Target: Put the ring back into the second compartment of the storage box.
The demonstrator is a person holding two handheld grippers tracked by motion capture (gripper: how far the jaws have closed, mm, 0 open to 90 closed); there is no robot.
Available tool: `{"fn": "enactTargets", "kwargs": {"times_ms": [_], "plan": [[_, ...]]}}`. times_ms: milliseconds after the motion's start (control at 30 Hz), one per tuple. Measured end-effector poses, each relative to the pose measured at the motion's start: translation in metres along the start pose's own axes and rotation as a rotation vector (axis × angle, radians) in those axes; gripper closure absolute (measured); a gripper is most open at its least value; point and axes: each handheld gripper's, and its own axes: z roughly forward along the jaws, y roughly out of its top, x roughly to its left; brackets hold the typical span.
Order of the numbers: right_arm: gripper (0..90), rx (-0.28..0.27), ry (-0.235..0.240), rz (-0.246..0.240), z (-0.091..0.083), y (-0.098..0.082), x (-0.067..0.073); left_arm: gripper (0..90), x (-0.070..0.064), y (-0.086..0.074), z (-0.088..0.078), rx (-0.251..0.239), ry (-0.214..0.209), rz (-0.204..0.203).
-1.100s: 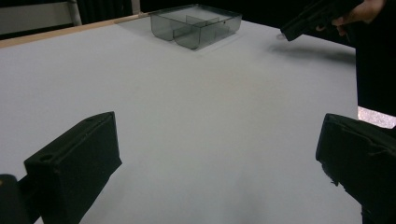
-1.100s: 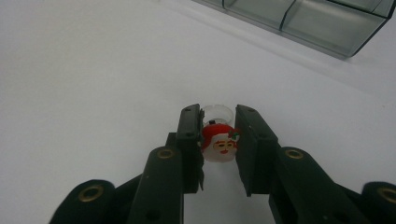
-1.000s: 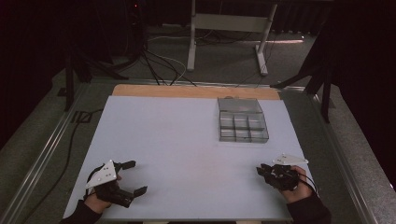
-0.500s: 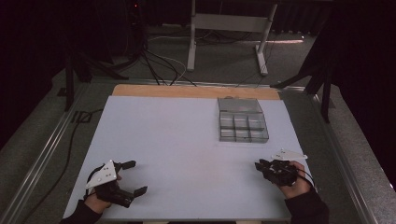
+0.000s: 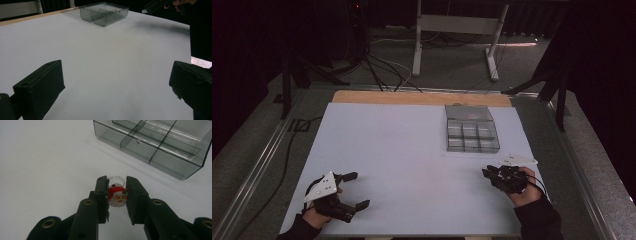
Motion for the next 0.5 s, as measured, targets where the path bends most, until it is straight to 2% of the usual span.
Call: {"fn": "enactTargets", "kwargs": {"times_ms": [500], "plan": [[72.4,-0.017,-0.018,-0.01,0.002,0.02,-0.005,0.2,0.0,0.0,0.0,-0.001,0.001,-0.002]]}}
